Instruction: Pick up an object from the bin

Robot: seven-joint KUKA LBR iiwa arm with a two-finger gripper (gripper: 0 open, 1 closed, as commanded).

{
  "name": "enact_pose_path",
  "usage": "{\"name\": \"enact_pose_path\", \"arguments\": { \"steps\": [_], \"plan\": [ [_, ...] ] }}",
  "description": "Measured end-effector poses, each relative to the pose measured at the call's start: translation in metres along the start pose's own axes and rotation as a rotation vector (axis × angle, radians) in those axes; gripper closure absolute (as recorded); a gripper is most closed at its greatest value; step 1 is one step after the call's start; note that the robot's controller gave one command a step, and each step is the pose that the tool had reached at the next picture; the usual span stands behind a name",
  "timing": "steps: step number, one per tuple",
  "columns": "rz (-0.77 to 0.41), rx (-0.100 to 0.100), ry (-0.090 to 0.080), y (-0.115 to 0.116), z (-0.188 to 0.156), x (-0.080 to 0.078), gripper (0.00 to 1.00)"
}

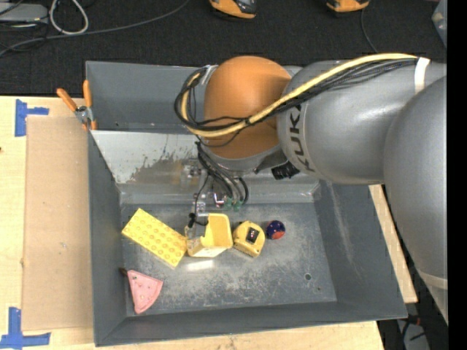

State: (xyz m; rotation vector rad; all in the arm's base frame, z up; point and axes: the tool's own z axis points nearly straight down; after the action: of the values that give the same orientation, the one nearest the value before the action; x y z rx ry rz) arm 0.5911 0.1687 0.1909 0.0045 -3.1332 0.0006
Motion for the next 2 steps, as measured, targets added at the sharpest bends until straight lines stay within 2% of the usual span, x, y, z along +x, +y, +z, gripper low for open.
{"name": "enact_pose_path", "arguments": {
  "steps": [1, 2],
  "plan": [
    [0.004, -0.001, -0.007, -0.001, -0.004, -0.002, 0.0],
    [0.118, -0.002, -0.008, 0.037, 0.063, 0.009, 0.0]
  ]
}}
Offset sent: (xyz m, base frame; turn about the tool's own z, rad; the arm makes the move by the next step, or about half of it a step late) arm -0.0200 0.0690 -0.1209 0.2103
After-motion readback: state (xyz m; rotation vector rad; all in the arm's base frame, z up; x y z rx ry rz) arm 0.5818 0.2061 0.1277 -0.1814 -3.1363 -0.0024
